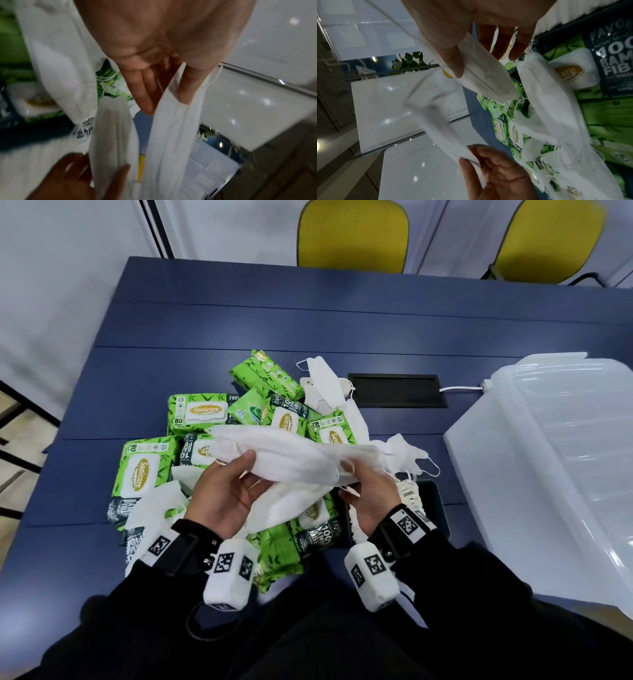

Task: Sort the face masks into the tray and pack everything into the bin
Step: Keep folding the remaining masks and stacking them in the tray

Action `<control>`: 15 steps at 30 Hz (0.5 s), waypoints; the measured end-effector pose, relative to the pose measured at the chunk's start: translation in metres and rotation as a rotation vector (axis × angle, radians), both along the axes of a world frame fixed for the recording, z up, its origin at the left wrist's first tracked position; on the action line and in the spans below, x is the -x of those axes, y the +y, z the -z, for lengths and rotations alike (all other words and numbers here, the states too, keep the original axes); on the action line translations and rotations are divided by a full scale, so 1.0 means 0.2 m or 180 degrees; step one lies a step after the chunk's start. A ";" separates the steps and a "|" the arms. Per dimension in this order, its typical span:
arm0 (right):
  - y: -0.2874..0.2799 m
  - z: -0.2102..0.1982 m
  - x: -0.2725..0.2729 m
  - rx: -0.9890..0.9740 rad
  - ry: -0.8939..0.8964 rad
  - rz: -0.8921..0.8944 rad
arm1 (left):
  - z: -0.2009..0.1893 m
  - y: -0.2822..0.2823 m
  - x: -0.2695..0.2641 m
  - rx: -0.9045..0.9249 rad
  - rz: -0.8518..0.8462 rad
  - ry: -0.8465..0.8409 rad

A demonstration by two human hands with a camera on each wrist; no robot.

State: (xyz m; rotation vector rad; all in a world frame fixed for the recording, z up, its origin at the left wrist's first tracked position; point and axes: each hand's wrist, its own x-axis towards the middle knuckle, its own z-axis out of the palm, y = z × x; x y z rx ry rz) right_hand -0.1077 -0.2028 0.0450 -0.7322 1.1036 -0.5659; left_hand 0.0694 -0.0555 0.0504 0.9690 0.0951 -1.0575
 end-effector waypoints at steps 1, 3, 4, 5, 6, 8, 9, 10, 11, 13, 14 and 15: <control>0.00 0.00 -0.02 -0.0112 -0.0052 0.0089 | 0.01 0.00 -0.01 0.0008 -0.0015 0.0227; 0.03 0.00 -0.08 -0.0446 -0.0235 0.0258 | 0.03 -0.02 -0.01 -0.0067 -0.0081 0.0551; 0.04 0.00 -0.10 -0.0556 -0.0286 0.0339 | 0.04 -0.03 0.01 -0.0127 -0.0071 0.0623; 0.06 0.00 -0.12 -0.0608 -0.0309 0.0390 | 0.05 -0.03 0.03 -0.0196 -0.0012 0.0639; 0.08 0.01 -0.14 -0.0602 -0.0351 0.0379 | 0.06 -0.04 0.05 -0.0271 0.0095 0.0611; 0.12 0.02 -0.17 -0.0502 -0.0453 0.0133 | 0.08 -0.06 0.08 -0.0400 0.0286 0.0549; 0.14 0.02 -0.17 -0.0451 -0.0494 0.0007 | 0.08 -0.06 0.09 -0.0434 0.0329 0.0536; 0.15 0.02 -0.18 -0.0412 -0.0495 -0.0093 | 0.10 -0.07 0.08 -0.0449 0.0334 0.0531; 0.17 0.02 -0.18 -0.0376 -0.0450 -0.0160 | 0.11 -0.07 0.07 -0.0460 0.0307 0.0542; 0.18 0.02 -0.19 -0.0285 -0.0311 -0.0219 | 0.13 -0.06 0.05 -0.0443 0.0171 0.0562; 0.18 0.02 -0.18 -0.0258 -0.0238 -0.0224 | 0.14 -0.06 0.03 -0.0434 0.0099 0.0543; 0.17 0.02 -0.18 -0.0239 -0.0188 -0.0241 | 0.15 -0.06 0.01 -0.0441 0.0054 0.0517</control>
